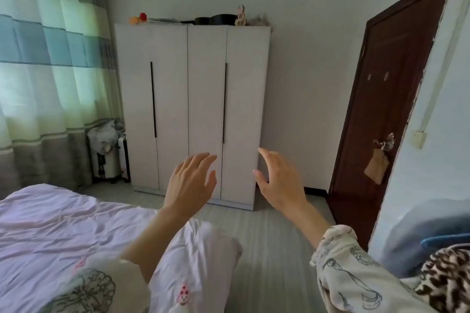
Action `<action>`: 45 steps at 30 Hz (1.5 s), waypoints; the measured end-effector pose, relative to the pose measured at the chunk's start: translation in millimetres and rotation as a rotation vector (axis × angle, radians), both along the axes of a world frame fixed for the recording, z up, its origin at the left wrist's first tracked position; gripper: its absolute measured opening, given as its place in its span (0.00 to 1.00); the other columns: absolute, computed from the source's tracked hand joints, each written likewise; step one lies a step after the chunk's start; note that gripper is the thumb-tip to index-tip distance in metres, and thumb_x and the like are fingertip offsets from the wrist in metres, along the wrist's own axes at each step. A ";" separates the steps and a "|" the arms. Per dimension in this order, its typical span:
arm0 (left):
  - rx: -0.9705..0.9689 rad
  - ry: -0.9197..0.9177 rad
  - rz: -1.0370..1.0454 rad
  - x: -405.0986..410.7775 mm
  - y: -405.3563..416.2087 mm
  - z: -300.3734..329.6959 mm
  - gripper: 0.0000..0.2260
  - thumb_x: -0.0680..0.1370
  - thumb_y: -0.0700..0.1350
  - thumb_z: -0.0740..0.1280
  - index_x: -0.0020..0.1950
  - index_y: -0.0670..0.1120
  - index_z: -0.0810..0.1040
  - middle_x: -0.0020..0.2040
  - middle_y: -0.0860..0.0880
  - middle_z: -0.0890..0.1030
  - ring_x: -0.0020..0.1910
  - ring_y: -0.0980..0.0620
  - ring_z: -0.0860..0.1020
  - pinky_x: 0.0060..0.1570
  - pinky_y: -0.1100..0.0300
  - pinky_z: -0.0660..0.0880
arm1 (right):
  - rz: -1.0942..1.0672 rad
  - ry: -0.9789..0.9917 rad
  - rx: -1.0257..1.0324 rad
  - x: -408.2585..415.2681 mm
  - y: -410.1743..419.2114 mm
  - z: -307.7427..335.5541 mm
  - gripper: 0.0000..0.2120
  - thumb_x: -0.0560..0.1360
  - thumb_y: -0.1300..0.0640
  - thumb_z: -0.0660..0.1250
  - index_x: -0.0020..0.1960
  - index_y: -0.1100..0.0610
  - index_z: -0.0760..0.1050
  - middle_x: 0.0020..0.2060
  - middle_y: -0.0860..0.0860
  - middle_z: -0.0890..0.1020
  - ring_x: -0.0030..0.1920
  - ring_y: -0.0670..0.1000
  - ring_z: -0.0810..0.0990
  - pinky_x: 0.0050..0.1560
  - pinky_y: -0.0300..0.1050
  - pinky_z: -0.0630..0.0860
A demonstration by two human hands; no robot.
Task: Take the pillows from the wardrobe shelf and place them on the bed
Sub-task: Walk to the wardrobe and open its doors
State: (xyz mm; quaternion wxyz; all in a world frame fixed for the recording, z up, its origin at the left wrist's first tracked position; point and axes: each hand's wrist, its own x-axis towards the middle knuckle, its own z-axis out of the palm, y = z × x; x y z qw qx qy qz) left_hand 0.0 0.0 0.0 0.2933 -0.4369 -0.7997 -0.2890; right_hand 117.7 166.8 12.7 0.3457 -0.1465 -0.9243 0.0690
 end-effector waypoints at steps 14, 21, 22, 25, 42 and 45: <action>0.112 -0.459 -0.107 -131.6 132.6 -100.0 0.15 0.79 0.45 0.60 0.65 0.47 0.72 0.63 0.49 0.74 0.62 0.49 0.72 0.53 0.61 0.66 | -0.006 -0.007 -0.326 -106.7 117.5 -98.5 0.24 0.77 0.52 0.61 0.71 0.53 0.62 0.67 0.49 0.70 0.66 0.49 0.67 0.64 0.47 0.65; 0.022 -0.524 -0.135 -193.8 207.5 -119.7 0.15 0.79 0.44 0.60 0.65 0.47 0.72 0.62 0.49 0.76 0.61 0.49 0.73 0.56 0.62 0.65 | -0.036 0.019 -0.371 -163.8 199.0 -107.8 0.24 0.77 0.53 0.62 0.71 0.55 0.63 0.66 0.51 0.71 0.66 0.51 0.68 0.63 0.47 0.66; 0.016 -0.526 -0.138 -202.6 219.8 -122.1 0.15 0.78 0.44 0.60 0.65 0.46 0.72 0.61 0.48 0.76 0.61 0.49 0.73 0.56 0.62 0.65 | -0.033 0.027 -0.375 -172.2 211.8 -110.9 0.24 0.77 0.53 0.62 0.71 0.55 0.63 0.66 0.51 0.71 0.66 0.51 0.68 0.63 0.47 0.66; -0.014 -0.525 -0.134 -226.5 260.1 -128.4 0.16 0.79 0.44 0.60 0.66 0.46 0.71 0.62 0.48 0.76 0.61 0.49 0.74 0.56 0.61 0.66 | -0.017 0.021 -0.402 -198.9 254.0 -119.8 0.24 0.77 0.54 0.62 0.71 0.55 0.63 0.66 0.51 0.71 0.66 0.51 0.69 0.63 0.48 0.67; 0.071 -0.561 0.018 -353.5 499.5 -122.4 0.15 0.79 0.45 0.61 0.66 0.47 0.71 0.61 0.50 0.77 0.58 0.53 0.74 0.54 0.63 0.66 | 0.251 -0.049 -0.454 -373.7 519.1 -114.0 0.22 0.77 0.52 0.61 0.70 0.51 0.63 0.62 0.48 0.73 0.62 0.47 0.70 0.58 0.39 0.63; 0.078 -0.576 0.047 -383.3 520.6 -129.5 0.15 0.79 0.45 0.61 0.65 0.46 0.72 0.60 0.49 0.77 0.58 0.52 0.74 0.54 0.63 0.67 | 0.278 -0.051 -0.471 -407.8 545.8 -125.0 0.22 0.77 0.52 0.61 0.70 0.53 0.63 0.61 0.49 0.74 0.62 0.48 0.71 0.58 0.39 0.63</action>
